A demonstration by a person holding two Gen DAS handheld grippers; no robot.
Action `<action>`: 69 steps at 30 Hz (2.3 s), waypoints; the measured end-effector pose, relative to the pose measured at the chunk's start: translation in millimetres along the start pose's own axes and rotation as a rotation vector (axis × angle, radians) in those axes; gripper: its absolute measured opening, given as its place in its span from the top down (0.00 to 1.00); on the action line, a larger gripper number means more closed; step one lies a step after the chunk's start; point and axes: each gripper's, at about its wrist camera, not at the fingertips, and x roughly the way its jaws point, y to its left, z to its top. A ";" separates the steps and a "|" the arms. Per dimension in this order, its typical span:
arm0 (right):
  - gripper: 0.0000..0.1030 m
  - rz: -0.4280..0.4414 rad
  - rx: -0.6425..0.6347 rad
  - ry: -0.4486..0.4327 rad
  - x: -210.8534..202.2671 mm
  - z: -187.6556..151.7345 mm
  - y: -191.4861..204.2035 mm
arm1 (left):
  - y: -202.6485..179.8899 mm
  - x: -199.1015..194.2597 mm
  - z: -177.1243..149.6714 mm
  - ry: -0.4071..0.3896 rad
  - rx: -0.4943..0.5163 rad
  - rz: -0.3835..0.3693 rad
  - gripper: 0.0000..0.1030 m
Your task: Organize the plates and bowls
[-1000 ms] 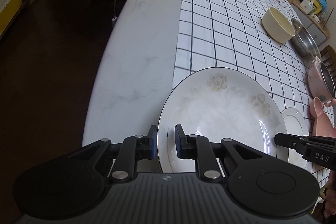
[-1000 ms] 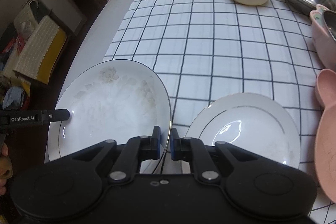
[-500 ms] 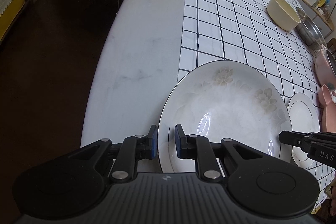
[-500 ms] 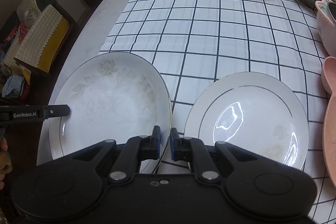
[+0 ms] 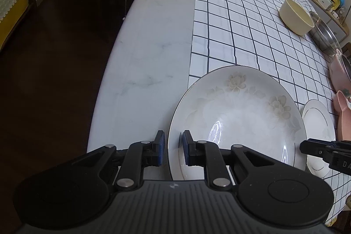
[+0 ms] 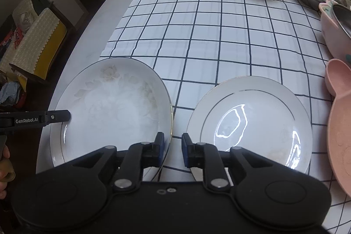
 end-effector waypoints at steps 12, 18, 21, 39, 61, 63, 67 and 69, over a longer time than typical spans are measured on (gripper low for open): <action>0.70 -0.026 -0.023 -0.060 -34.4 -17.6 -0.7 | -3.9 -31.4 -20.2 -0.063 0.004 0.041 0.84; 0.64 -0.033 -0.031 -0.095 -56.2 -29.4 -6.3 | -24.7 -56.6 -33.0 -0.118 0.030 0.015 0.84; 0.60 -0.033 -0.030 -0.107 -68.6 -36.8 -10.9 | -37.2 -68.8 -39.7 -0.146 0.043 0.002 0.83; 0.17 -0.104 0.004 -0.239 -137.3 -73.1 -51.2 | -117.7 -111.3 -57.0 -0.264 0.162 -0.081 0.34; 0.04 -0.278 0.228 -0.273 -134.4 -75.5 -84.9 | -219.5 -32.3 5.3 -0.136 0.559 -0.250 0.26; 0.05 -0.288 0.251 -0.266 -126.4 -71.7 -87.8 | -223.8 -16.0 11.7 -0.095 0.579 -0.252 0.26; 0.09 -0.260 0.305 -0.231 -107.7 -64.0 -96.6 | -229.3 14.9 22.6 -0.021 0.614 -0.254 0.26; 0.12 -0.257 0.332 -0.215 -97.0 -61.4 -101.2 | -233.1 28.8 28.2 0.013 0.624 -0.248 0.26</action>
